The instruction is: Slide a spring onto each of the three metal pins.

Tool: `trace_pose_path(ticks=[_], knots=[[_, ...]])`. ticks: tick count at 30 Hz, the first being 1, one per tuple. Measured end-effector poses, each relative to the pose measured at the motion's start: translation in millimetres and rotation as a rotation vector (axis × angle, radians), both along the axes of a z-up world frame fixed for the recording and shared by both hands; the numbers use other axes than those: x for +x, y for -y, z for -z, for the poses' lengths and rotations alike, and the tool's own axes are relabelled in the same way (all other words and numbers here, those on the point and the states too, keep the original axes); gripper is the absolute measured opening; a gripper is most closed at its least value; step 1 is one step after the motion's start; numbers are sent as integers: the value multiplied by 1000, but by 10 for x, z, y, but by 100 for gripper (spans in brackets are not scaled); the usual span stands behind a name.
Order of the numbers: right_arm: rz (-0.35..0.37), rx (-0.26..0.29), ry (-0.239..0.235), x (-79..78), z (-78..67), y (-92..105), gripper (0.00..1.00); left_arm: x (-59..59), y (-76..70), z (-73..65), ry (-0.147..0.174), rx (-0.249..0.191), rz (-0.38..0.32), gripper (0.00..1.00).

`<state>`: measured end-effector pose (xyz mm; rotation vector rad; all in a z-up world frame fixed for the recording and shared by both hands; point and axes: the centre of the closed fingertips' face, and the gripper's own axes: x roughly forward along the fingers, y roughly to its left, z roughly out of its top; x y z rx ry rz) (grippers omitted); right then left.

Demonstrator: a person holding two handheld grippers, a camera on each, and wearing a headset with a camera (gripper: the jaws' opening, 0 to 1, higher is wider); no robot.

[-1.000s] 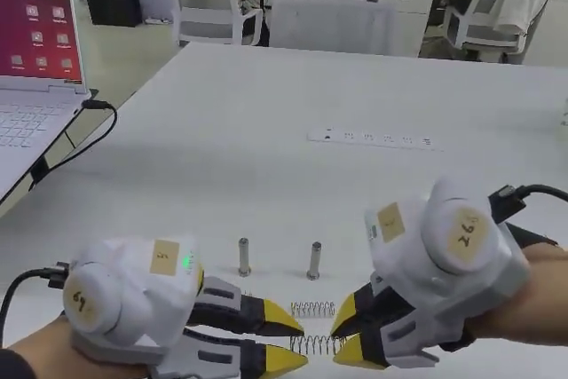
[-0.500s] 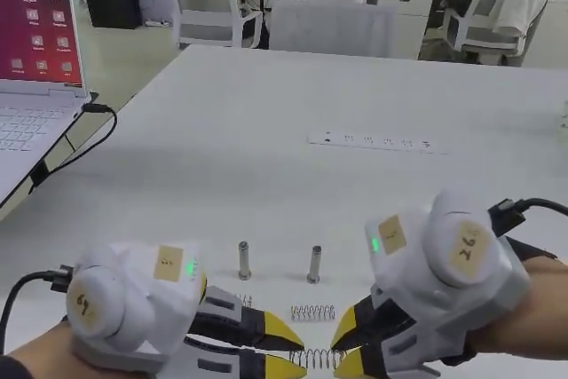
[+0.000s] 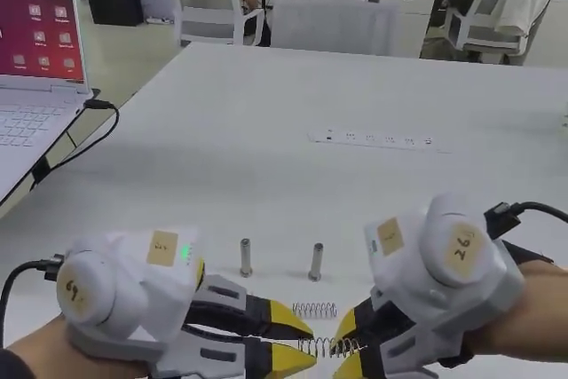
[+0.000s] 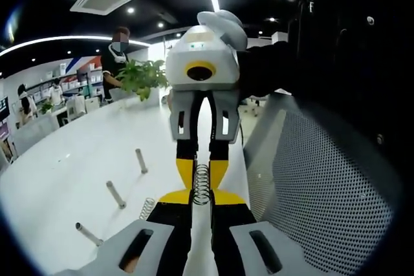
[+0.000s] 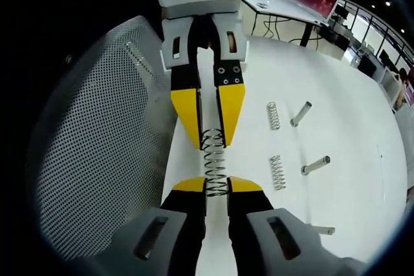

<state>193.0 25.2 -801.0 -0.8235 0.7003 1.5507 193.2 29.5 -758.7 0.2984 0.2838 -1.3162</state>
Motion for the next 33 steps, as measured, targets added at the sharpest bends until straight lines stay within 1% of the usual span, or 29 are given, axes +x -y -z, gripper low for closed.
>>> trace_pose_path(ticks=[5, 9, 14, 18, 22, 25, 30, 33], knots=[[5, 6, -1, 6, -19, 1, 9, 4, 0, 12, -1, 0, -4, 2], [12, 22, 2, 18, -100, -6, 9, 25, -3, 33, 2, 8, -9, 2], [24, 39, -15, 11, -167, -17, 9, 27, -2, 38, 7, 9, -9, 3], [28, 63, -33, -10, -241, -58, 9, 1, 1, 74, 7, 24, -4, 2], [30, 66, -37, -24, -264, -76, 9, -10, -1, 75, 8, 27, -2, 2], [40, 90, -51, -32, -321, -122, 9, -11, -4, 80, 9, 28, -2, 2], [41, 87, -49, -44, -343, -160, 9, -16, -2, 88, 9, 31, -1, 2], [48, 83, -58, -46, -348, -175, 9, -12, -6, 97, 10, 34, -1, 2]])
